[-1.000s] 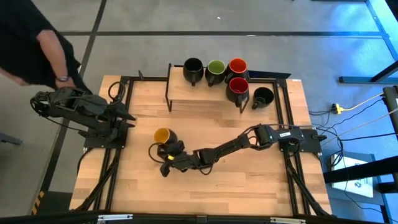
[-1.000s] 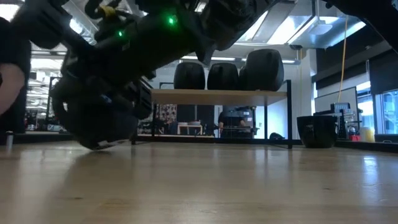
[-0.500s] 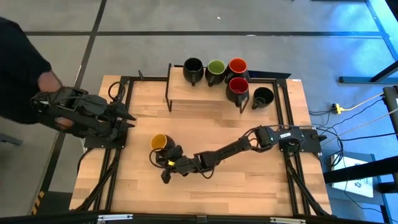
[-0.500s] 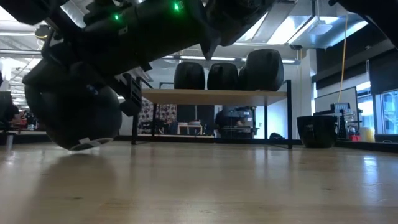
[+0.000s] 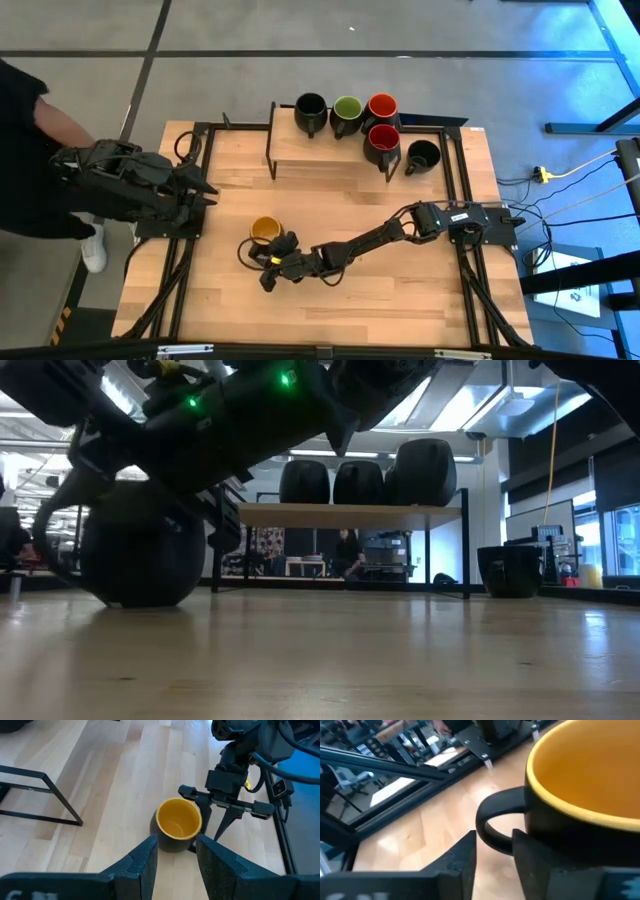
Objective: Place coffee mugs
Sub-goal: Put the yellow mug on the shelf
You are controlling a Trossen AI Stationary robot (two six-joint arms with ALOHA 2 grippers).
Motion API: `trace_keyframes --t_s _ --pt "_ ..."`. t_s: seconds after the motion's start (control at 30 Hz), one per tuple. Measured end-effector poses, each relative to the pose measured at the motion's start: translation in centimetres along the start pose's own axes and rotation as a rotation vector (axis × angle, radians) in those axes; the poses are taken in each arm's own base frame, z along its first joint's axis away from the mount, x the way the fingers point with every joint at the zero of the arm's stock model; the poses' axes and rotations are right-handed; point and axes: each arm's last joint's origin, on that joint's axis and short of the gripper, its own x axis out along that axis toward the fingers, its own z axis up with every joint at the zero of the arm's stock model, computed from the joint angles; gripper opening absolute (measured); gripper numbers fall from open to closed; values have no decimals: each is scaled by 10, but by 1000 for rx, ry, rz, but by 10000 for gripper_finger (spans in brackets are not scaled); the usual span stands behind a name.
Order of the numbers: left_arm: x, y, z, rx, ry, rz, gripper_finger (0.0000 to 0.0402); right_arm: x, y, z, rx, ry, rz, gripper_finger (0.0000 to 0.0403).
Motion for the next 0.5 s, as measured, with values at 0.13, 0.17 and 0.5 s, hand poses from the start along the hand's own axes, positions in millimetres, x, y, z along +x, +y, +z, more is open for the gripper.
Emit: trace_keyframes --t_s 0.13,0.17,0.5 --pt "0 0 0 1 1 0 128 -2 0 2 -24 50 -41 141" --pt "0 0 0 1 0 0 128 -3 0 3 -36 70 -56 145" --pt "0 0 0 4 -1 4 128 -20 6 27 -165 194 -264 151"
